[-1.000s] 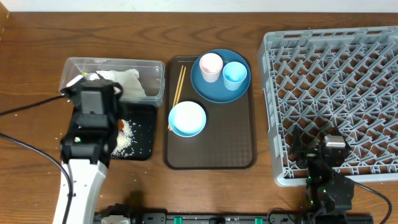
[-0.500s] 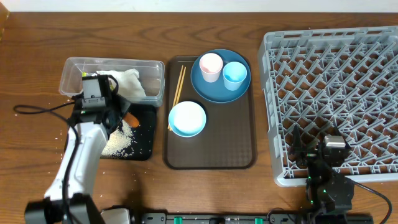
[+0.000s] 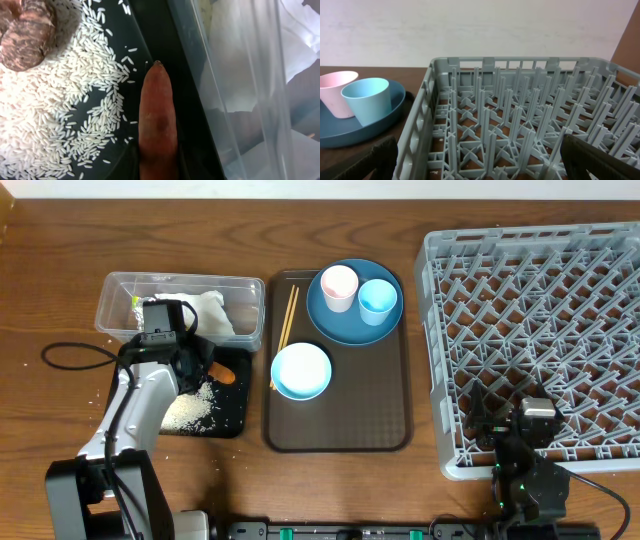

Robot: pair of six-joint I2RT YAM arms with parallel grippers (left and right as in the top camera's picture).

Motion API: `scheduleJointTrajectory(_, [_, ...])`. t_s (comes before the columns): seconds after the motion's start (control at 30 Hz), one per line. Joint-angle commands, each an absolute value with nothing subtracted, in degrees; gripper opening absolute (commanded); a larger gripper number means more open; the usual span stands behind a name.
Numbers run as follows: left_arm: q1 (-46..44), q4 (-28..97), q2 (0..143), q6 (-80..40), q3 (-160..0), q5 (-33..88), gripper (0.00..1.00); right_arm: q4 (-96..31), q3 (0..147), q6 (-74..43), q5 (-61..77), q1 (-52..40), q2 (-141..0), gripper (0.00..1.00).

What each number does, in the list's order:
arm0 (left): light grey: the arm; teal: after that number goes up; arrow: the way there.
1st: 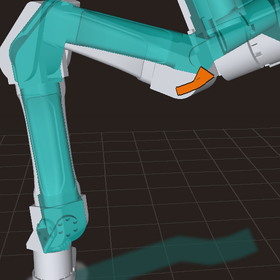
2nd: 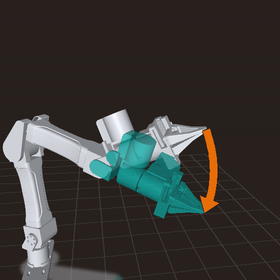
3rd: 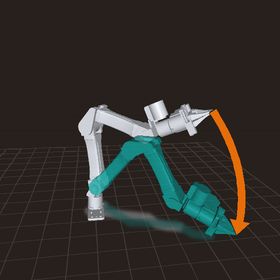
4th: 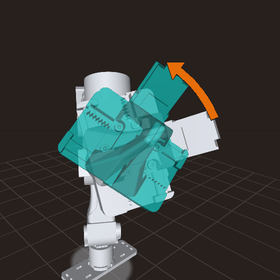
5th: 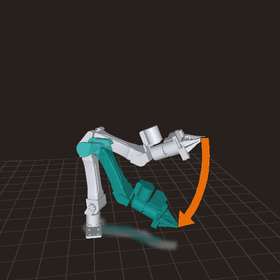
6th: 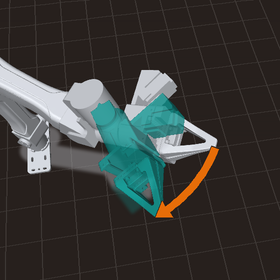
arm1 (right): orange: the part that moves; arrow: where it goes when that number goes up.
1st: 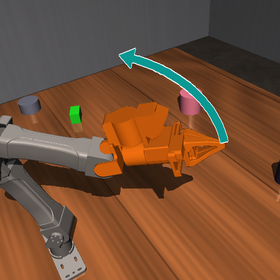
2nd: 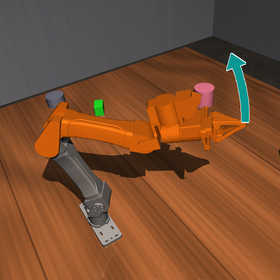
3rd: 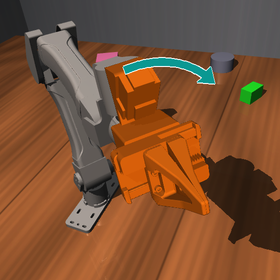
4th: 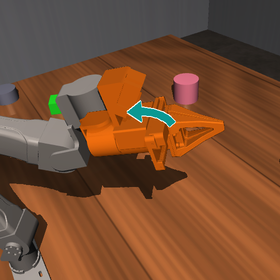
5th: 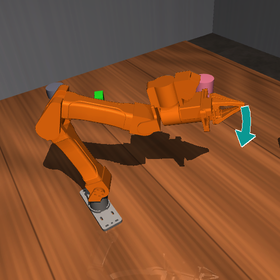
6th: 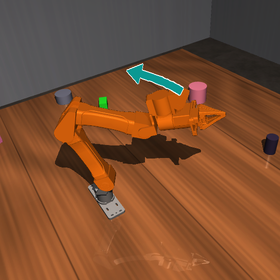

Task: Sort waste into correct bins and load items into the dishwasher rack
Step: 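Lower the carrot onto the black tray and open the left gripper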

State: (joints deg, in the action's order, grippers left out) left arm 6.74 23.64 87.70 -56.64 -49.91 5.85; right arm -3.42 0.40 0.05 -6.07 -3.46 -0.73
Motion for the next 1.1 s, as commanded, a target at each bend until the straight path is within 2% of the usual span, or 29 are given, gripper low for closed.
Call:
scheduleJointTrajectory(0.0, [7.01,23.66,87.55,-58.43,-49.69,5.13,0.08,-3.60,0.32,-0.19,-6.61,-3.07,-0.67,0.99])
scheduleJointTrajectory(0.23, [7.01,23.55,87.68,-59.33,-49.69,-2.92,0.14,-3.60,0.30,-0.19,-6.61,-3.07,-0.67,0.99])
scheduleJointTrajectory(0.47, [7.01,23.42,88.58,-60.14,-49.69,-3.60,0.17,-3.60,0.32,-0.19,-6.61,-3.07,-0.67,0.99])
scheduleJointTrajectory(0.53, [7.01,23.44,88.64,-60.12,-49.69,-3.62,0.25,-3.60,0.32,-0.19,-6.61,-3.07,-0.67,0.99])
scheduleJointTrajectory(0.67, [7.01,23.44,88.64,-60.07,-49.69,-3.64,0.29,-3.60,0.32,-0.19,-6.61,-3.07,-0.67,0.99])
scheduleJointTrajectory(1.07, [7.01,23.40,86.00,-57.98,-49.89,-3.66,0.32,-3.60,0.32,-0.19,-6.61,-3.07,-0.67,0.99])
